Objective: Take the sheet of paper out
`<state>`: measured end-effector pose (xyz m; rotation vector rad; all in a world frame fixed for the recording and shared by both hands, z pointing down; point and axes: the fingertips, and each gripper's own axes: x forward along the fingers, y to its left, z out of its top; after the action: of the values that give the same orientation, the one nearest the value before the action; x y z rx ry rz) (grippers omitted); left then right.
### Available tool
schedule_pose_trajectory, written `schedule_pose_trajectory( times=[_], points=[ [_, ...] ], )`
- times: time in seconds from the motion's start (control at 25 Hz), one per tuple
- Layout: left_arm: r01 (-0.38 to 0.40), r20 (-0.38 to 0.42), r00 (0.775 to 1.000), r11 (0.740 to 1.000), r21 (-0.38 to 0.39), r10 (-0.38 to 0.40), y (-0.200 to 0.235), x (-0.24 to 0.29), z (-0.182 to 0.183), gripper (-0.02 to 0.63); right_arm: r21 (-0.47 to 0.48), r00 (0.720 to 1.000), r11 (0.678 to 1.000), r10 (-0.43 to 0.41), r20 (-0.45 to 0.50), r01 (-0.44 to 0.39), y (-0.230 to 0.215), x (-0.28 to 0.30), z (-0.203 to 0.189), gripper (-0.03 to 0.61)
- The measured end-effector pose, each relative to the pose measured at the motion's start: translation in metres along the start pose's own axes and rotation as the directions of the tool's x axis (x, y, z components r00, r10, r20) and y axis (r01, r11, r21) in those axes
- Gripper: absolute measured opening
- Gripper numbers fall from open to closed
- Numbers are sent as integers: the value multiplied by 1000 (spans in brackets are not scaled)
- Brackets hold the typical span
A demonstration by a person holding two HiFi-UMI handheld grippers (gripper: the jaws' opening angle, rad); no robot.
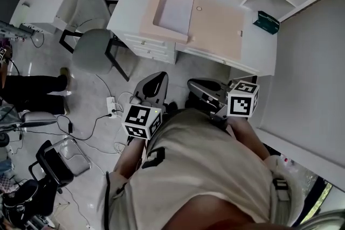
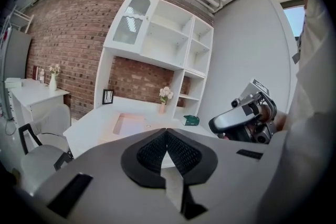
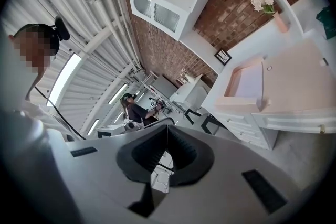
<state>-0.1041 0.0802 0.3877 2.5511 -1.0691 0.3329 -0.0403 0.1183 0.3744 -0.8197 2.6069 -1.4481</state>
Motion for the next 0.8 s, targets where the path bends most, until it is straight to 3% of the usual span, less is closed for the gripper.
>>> schedule_pose_trajectory(
  times=[0.2, 0.48, 0.8],
  points=[
    [-21, -5, 1000, 1000, 15, 21, 3, 26, 17, 17, 41, 999, 999, 32, 19, -33, -20, -4, 28, 27],
    [-50, -8, 999, 998, 33, 51, -7, 61, 33, 17, 182, 996, 982, 47, 75, -59, -63, -25, 58, 28],
    [-134, -3, 991, 991, 24, 134, -18, 94, 43, 17, 194, 995, 976, 99, 23, -102, -95, -42, 80, 28]
  ],
)
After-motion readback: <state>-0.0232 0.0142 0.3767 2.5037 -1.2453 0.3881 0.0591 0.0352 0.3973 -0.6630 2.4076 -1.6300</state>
